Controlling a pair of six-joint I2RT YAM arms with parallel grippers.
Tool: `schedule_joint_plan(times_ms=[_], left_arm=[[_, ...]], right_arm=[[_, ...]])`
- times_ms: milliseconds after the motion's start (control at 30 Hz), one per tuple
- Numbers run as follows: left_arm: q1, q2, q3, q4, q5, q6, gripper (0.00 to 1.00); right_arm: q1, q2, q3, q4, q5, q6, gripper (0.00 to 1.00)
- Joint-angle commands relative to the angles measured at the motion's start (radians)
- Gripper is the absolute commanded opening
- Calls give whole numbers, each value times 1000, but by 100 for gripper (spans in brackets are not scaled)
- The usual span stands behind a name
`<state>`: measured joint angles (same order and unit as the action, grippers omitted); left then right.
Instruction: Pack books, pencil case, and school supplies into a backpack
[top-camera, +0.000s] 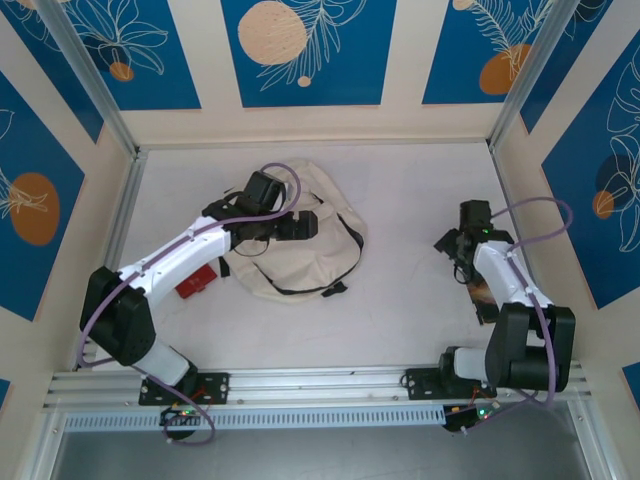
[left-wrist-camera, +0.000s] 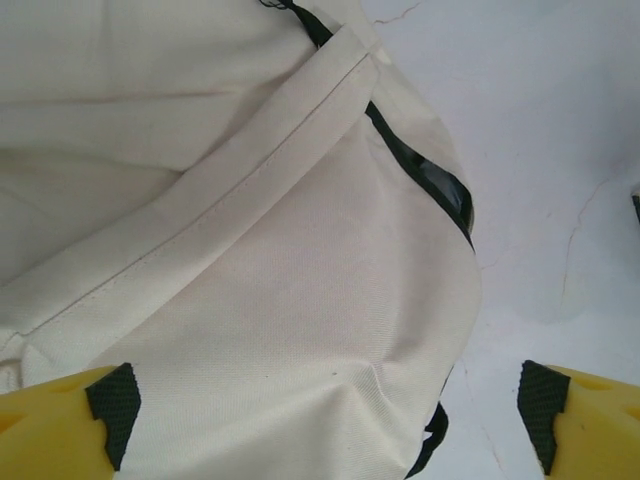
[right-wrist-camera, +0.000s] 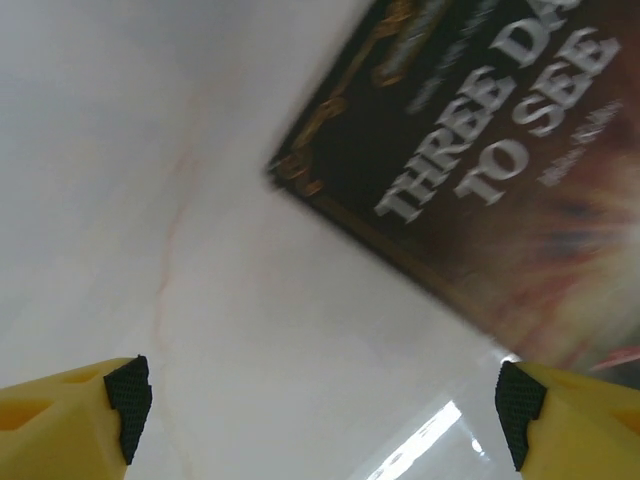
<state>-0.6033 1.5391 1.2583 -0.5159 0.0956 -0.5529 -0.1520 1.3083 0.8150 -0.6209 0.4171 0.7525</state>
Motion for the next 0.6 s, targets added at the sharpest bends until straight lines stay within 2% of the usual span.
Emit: schedule_joint_plan(times_ms=[0, 167, 333, 567], left_arm=[[4, -21, -5, -16, -21, 28, 100], [4, -11, 1, -10, -6, 27, 100], [4, -1, 4, 8, 13, 22, 100], [4, -3, 7, 4, 18, 25, 100]], right_arm=[[-115, 12, -16, 19, -25, -15, 91], [-248, 12, -68, 33, -74, 19, 91], [-370, 36, -108, 65, -213, 28, 90], [-376, 110, -102, 73, -294, 23, 89]])
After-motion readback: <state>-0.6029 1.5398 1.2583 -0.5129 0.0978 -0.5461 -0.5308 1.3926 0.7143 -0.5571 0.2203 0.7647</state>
